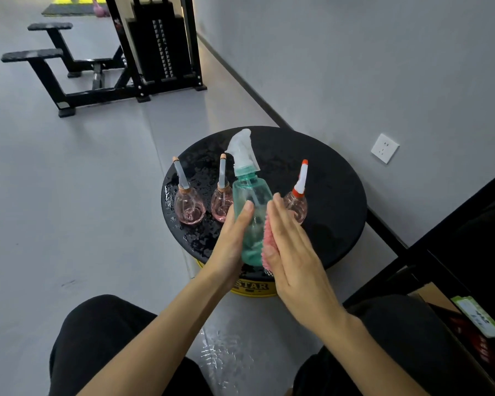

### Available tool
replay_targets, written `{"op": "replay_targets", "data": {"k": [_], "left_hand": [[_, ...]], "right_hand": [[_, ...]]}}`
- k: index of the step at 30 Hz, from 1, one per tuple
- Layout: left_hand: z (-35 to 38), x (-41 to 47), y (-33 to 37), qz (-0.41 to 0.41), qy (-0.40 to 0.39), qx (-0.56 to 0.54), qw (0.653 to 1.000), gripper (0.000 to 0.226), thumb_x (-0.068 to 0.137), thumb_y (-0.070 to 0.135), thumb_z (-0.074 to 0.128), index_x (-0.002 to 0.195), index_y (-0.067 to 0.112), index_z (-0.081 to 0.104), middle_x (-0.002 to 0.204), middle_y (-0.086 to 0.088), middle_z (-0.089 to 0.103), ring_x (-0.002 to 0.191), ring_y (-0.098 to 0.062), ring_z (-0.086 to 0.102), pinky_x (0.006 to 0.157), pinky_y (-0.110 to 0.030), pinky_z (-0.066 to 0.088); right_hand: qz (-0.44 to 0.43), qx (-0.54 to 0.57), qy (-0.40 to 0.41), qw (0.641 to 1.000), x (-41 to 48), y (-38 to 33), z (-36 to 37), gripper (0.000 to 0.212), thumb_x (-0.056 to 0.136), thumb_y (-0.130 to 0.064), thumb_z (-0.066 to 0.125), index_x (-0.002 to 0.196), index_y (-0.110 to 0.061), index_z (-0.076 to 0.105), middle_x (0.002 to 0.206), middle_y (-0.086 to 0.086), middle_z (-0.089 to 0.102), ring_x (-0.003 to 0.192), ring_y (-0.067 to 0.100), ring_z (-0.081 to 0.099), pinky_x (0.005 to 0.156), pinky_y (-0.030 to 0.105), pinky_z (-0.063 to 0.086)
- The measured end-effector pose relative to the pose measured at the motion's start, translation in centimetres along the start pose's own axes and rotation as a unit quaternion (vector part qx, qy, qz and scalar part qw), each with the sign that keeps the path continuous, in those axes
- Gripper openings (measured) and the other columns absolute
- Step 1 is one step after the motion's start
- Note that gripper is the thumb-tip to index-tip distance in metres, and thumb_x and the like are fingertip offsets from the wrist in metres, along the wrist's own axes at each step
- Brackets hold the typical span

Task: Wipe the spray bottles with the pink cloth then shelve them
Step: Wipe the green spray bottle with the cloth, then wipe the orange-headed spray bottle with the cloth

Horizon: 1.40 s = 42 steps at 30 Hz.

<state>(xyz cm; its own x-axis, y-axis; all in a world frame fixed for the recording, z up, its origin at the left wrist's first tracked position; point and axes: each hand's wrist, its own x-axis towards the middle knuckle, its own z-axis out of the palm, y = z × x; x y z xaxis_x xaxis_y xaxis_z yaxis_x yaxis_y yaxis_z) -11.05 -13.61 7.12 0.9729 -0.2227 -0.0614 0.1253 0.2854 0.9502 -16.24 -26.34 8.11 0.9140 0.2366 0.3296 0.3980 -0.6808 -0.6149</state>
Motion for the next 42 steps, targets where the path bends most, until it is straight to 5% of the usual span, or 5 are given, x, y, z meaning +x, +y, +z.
{"op": "replay_targets", "data": {"k": [5, 18, 27, 33, 42], "left_hand": [[-0.2, 3.1, -1.8, -0.013, 0.039, 0.033, 0.999, 0.055, 0.085, 0.045, 0.065, 0.132, 0.017, 0.055, 0.126, -0.009, 0.068, 0.116, -0.027, 0.066, 0.104, -0.048, 0.049], [-3.2, 11.8, -8.8, -0.076, 0.098, 0.146, 0.981, 0.053, 0.075, 0.018, 0.084, 0.120, 0.021, 0.057, 0.116, -0.004, 0.068, 0.108, -0.023, 0.066, 0.087, -0.034, 0.054], [-5.4, 17.5, -9.9, -0.082, 0.025, 0.296, 0.952, 0.068, 0.080, 0.005, 0.079, 0.139, 0.013, 0.045, 0.126, 0.000, 0.057, 0.106, -0.008, 0.057, 0.093, -0.019, 0.046], [-6.6, 19.3, -10.7, -0.100, 0.032, 0.319, 0.942, 0.071, 0.078, 0.004, 0.080, 0.138, 0.012, 0.043, 0.133, -0.009, 0.057, 0.122, -0.024, 0.056, 0.110, -0.042, 0.043], [-5.4, 15.3, -10.8, 0.024, 0.160, 0.388, 0.907, 0.066, 0.083, 0.014, 0.073, 0.139, 0.006, 0.040, 0.138, -0.011, 0.046, 0.123, -0.018, 0.050, 0.108, -0.037, 0.044]], "right_hand": [[0.036, 0.048, 0.045, 0.997, 0.5, 3.1, 1.7, 0.069, 0.097, 0.011, 0.043, 0.154, -0.022, 0.022, 0.162, -0.010, 0.018, 0.150, 0.005, 0.013, 0.119, 0.017, 0.014], [0.304, 0.442, 0.094, 0.839, 3.1, 13.3, 2.2, 0.038, 0.104, -0.006, 0.039, 0.131, -0.026, 0.056, 0.139, -0.004, 0.057, 0.133, 0.011, 0.049, 0.117, 0.040, 0.033], [0.331, 0.480, 0.082, 0.808, 4.0, 14.9, 2.8, 0.039, 0.104, -0.006, 0.037, 0.139, -0.015, 0.051, 0.142, 0.000, 0.055, 0.130, 0.010, 0.052, 0.113, 0.033, 0.039], [0.324, 0.534, 0.100, 0.774, 4.4, 15.2, 2.5, 0.037, 0.104, -0.005, 0.035, 0.132, -0.018, 0.056, 0.135, -0.002, 0.060, 0.125, 0.009, 0.057, 0.105, 0.024, 0.045], [0.334, 0.554, 0.109, 0.755, 4.6, 15.1, 2.2, 0.036, 0.104, -0.005, 0.034, 0.121, -0.022, 0.061, 0.134, 0.002, 0.061, 0.126, 0.014, 0.057, 0.112, 0.036, 0.040]]}}
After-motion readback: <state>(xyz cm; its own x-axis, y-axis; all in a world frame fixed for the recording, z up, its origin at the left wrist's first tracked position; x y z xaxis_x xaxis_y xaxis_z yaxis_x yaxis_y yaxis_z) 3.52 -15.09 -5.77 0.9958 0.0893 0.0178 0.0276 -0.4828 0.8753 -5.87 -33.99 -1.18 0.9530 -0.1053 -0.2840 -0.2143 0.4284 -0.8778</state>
